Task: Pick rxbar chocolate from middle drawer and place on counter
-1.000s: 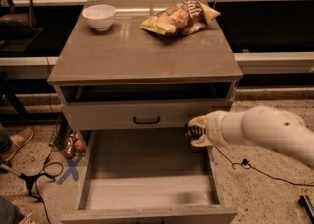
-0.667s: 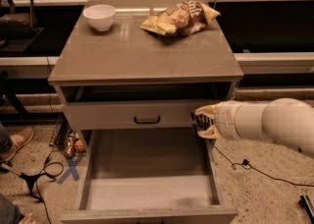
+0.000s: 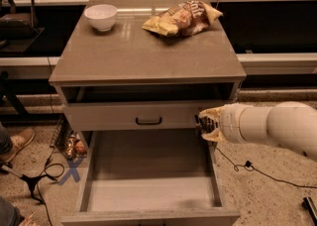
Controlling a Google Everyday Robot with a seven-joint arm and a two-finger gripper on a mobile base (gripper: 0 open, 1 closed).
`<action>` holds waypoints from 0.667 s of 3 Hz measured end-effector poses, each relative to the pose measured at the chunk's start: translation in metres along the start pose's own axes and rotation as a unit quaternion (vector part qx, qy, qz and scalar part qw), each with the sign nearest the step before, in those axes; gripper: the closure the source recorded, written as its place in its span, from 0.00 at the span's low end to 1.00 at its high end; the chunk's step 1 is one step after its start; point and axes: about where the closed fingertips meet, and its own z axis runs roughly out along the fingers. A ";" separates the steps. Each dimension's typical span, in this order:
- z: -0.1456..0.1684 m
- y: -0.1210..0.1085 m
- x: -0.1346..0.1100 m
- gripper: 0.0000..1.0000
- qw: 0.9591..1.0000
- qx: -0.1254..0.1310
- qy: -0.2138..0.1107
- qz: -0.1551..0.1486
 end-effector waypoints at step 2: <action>-0.026 -0.086 -0.018 1.00 0.993 0.054 0.015 -0.103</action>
Offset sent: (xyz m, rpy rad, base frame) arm 0.0618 0.0220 0.1467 -0.1889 -0.3373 0.1402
